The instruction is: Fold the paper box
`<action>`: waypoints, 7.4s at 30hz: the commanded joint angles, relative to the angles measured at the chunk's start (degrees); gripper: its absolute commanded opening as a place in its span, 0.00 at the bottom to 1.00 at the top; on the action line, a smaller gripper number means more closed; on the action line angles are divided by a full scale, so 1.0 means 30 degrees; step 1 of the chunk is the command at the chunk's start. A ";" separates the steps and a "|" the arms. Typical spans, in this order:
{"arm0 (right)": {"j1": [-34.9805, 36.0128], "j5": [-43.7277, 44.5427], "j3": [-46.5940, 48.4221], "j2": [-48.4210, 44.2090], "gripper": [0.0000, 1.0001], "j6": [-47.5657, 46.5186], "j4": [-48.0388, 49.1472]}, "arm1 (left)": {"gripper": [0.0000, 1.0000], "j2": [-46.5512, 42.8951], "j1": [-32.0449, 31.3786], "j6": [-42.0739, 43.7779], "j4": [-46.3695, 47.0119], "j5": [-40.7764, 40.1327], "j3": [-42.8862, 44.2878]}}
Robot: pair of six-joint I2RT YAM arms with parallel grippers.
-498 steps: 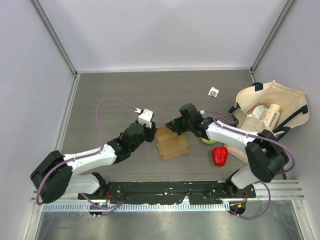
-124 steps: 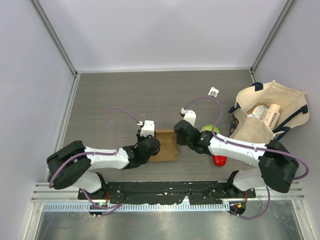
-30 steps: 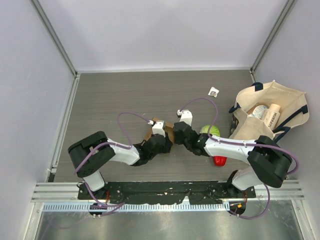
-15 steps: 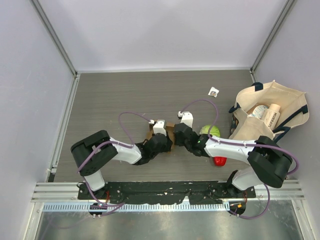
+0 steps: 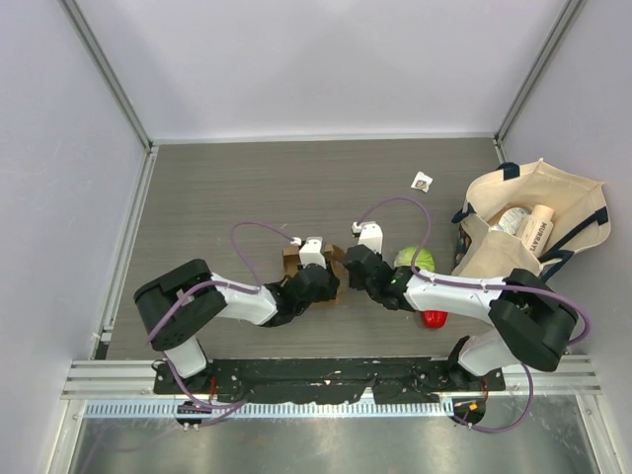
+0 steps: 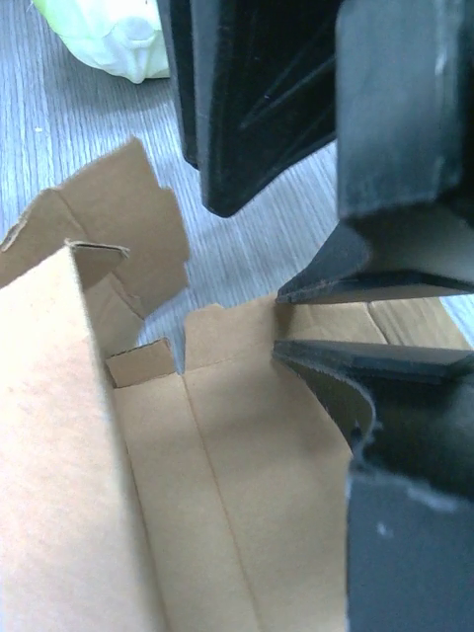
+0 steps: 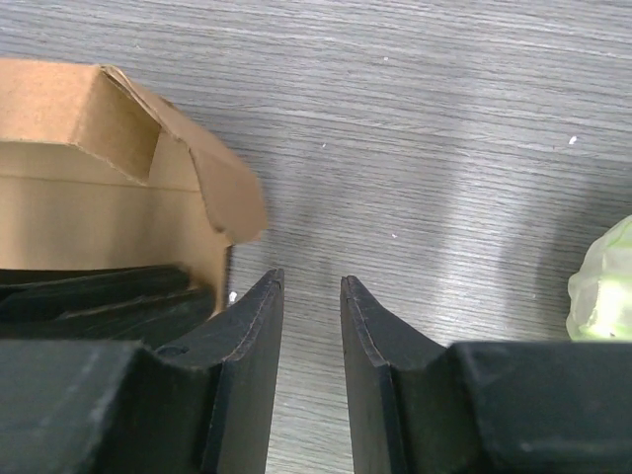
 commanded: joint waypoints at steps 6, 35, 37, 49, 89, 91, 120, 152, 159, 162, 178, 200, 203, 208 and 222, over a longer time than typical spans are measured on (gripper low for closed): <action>-0.0461 -0.1435 -0.0754 -0.2289 0.35 -0.1909 0.1943 | 0.24 -0.4411 -0.0013 0.1203 -0.4008 0.0067 -0.0365; -0.0900 -0.4370 -0.1694 -0.2056 0.46 -0.4166 0.4202 | 0.05 -0.2218 0.0192 0.1348 -0.0373 0.0213 -0.0629; -0.0900 -0.4341 -0.1812 -0.2087 0.46 -0.4486 0.4436 | 0.05 -0.2159 0.0250 0.1406 -0.0493 -0.0021 -0.0366; -0.1368 -0.5567 -0.1926 -0.0183 0.43 -0.2091 0.5955 | 0.15 -0.4470 0.0339 0.1992 -0.2482 -0.1106 -0.0481; -0.1047 -0.5718 -0.1871 -0.0946 0.43 -0.3434 0.5840 | 0.10 -0.3097 0.0339 0.0938 -0.1547 0.0037 -0.0425; -0.1076 -0.5747 -0.1667 -0.0447 0.43 -0.3551 0.6047 | 0.10 -0.2777 0.0368 0.1055 -0.1548 0.0095 -0.0219; -0.0784 -0.5571 0.0882 0.2893 0.28 -0.5193 0.7630 | 0.01 -0.1075 0.0953 0.0206 0.2143 0.1383 -0.3410; -0.0285 -0.5836 0.2876 0.2162 0.31 0.4129 0.2562 | 0.11 -0.3353 0.1276 0.1433 0.1678 0.2058 -0.4116; -0.0314 -0.5920 0.2759 0.1899 0.37 0.2749 0.2532 | 0.29 -0.7633 0.1276 0.2461 -0.2331 0.2029 -0.3617; -0.0314 -0.6534 0.2525 0.1314 0.40 0.2310 0.2824 | 0.22 -0.9271 0.1305 0.2346 -0.3796 0.1795 -0.3851; -0.1633 -0.2531 0.2582 -0.1913 0.36 -0.2931 -0.1304 | 0.02 -1.0099 0.1628 0.0762 -0.6558 -0.1135 -0.5404; 0.0271 -0.7533 0.3344 0.2543 0.41 -0.6365 0.3617 | 0.00 -0.8781 0.1686 0.0703 -0.7084 -0.1106 -0.5170; 0.0359 -0.7826 0.3142 0.2397 0.41 -0.5606 0.4139 | 0.00 -0.8547 0.1686 0.0850 -0.7202 -0.1048 -0.4877; 0.0330 -0.6428 0.3695 0.2631 0.42 -0.5544 0.3385 | 0.00 -0.8545 0.1686 0.0967 -0.7260 -0.0930 -0.4760; -0.0197 -0.5628 0.2994 -0.1029 0.47 -0.6804 0.0480 | 0.18 -1.1412 0.1657 0.2344 -0.9718 -0.0022 -0.3385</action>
